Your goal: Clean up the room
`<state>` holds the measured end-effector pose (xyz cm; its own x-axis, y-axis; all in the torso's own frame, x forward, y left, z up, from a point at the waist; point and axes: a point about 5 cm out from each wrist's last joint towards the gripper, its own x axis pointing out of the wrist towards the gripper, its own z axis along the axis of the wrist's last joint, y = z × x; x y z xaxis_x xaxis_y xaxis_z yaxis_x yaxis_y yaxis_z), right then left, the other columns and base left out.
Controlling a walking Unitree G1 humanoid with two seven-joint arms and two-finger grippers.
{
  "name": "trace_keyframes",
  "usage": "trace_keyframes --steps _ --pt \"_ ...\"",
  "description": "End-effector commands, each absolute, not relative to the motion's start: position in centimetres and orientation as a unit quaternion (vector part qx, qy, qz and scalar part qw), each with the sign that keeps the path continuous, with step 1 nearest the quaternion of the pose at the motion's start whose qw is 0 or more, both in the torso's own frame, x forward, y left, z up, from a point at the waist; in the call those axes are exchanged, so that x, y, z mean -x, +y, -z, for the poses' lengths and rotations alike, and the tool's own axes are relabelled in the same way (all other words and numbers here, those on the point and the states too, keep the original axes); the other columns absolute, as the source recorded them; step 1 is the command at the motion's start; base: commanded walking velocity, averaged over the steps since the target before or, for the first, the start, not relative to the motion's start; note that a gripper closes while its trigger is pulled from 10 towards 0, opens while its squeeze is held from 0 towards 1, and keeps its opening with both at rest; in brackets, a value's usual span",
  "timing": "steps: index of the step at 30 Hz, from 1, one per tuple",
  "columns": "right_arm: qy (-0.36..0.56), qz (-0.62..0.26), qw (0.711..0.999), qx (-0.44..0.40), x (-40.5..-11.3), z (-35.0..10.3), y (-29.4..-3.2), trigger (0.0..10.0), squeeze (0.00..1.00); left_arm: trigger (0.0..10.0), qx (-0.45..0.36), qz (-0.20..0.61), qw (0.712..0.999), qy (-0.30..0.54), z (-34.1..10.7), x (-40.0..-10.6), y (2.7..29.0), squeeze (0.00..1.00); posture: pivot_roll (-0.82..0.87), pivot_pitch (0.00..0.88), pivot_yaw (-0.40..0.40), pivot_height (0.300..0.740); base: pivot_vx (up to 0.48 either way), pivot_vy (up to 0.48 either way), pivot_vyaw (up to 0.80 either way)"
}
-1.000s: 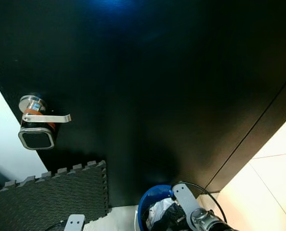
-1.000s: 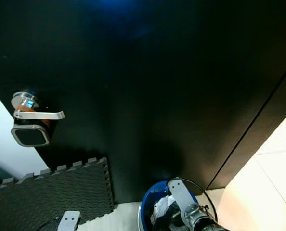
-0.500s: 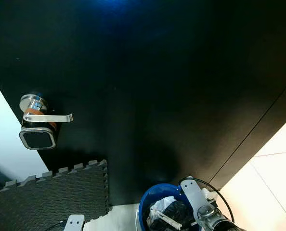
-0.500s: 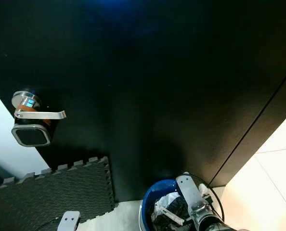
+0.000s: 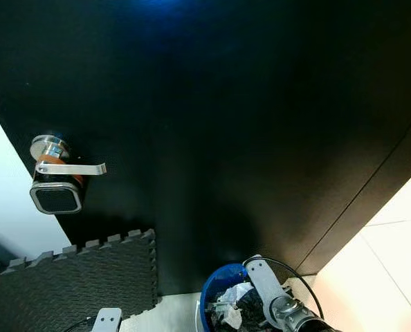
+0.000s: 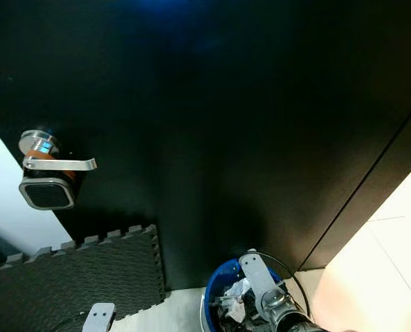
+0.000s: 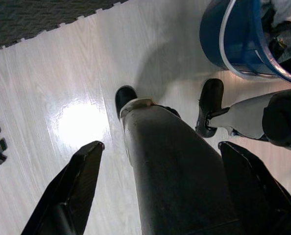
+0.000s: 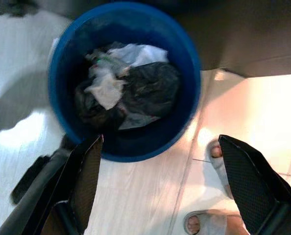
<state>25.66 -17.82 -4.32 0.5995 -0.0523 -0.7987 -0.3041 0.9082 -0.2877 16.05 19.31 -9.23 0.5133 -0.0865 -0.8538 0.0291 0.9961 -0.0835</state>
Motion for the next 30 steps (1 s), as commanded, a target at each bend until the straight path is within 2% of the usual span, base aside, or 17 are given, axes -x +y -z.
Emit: trace_keyframes --steps 1,4,5,6,8,9,10,15,16,25,30 --pt "0.441 -0.044 0.874 0.198 -25.7 4.2 -18.7 10.0 0.00 10.0 0.032 0.029 0.860 0.508 9.6 -15.1 19.4 0.00 0.10 0.067 -0.056 0.740 0.000 0.000 0.00" --pt "0.449 -0.038 0.872 0.193 -25.2 4.5 -19.0 10.0 0.00 10.0 0.033 0.027 0.861 0.508 9.6 -15.1 19.4 0.00 0.10 0.067 -0.056 0.740 0.000 0.000 0.00" --pt "0.478 -0.031 0.856 0.196 -23.4 5.6 -20.1 10.0 0.00 10.0 0.032 0.020 0.858 0.512 9.7 -15.1 19.4 0.00 0.09 0.068 -0.048 0.740 0.000 0.000 0.00" --pt "0.478 -0.031 0.856 0.196 -23.4 5.6 -20.1 10.0 0.00 10.0 0.032 0.020 0.858 0.512 9.7 -15.1 19.4 0.00 0.09 0.068 -0.048 0.740 0.000 0.000 0.00" --pt "0.513 -0.012 0.836 0.193 -21.0 6.8 -21.4 10.0 0.00 10.0 0.023 0.019 0.853 0.521 9.8 -15.0 19.4 0.00 0.08 0.066 -0.046 0.740 0.000 0.000 -0.66" --pt "0.513 -0.012 0.836 0.193 -21.0 6.8 -21.4 10.0 0.00 10.0 0.023 0.019 0.853 0.521 9.8 -15.0 19.4 0.00 0.08 0.066 -0.046 0.740 0.000 0.000 -0.66" --pt "0.540 0.010 0.822 0.181 -18.8 7.7 -22.5 10.0 0.00 10.0 0.014 0.022 0.850 0.526 9.8 -14.8 19.3 0.00 0.07 0.068 -0.037 0.740 -0.416 0.000 -0.67" --pt "0.556 0.019 0.810 0.183 -17.1 8.3 -23.3 10.0 0.00 10.0 0.005 0.029 0.848 0.529 9.9 -14.7 19.1 0.00 0.06 0.068 -0.036 0.740 -0.425 0.000 -0.27" --pt "0.570 0.025 0.800 0.185 -16.0 8.7 -23.9 10.0 0.00 10.0 0.000 0.033 0.847 0.531 9.9 -14.7 19.1 0.00 0.05 0.069 -0.028 0.740 -0.454 0.000 0.00" --pt "0.587 0.028 0.788 0.185 -13.9 9.3 -24.2 10.0 0.00 10.0 -0.013 0.036 0.845 0.533 9.9 -14.7 19.1 0.00 0.04 0.068 -0.023 0.740 -0.465 0.000 0.00" --pt "0.588 0.018 0.787 0.184 -13.4 9.7 -23.4 10.0 0.00 10.0 -0.019 0.039 0.842 0.537 10.0 -14.6 18.8 0.00 0.04 0.067 -0.017 0.740 -0.480 0.000 0.00"
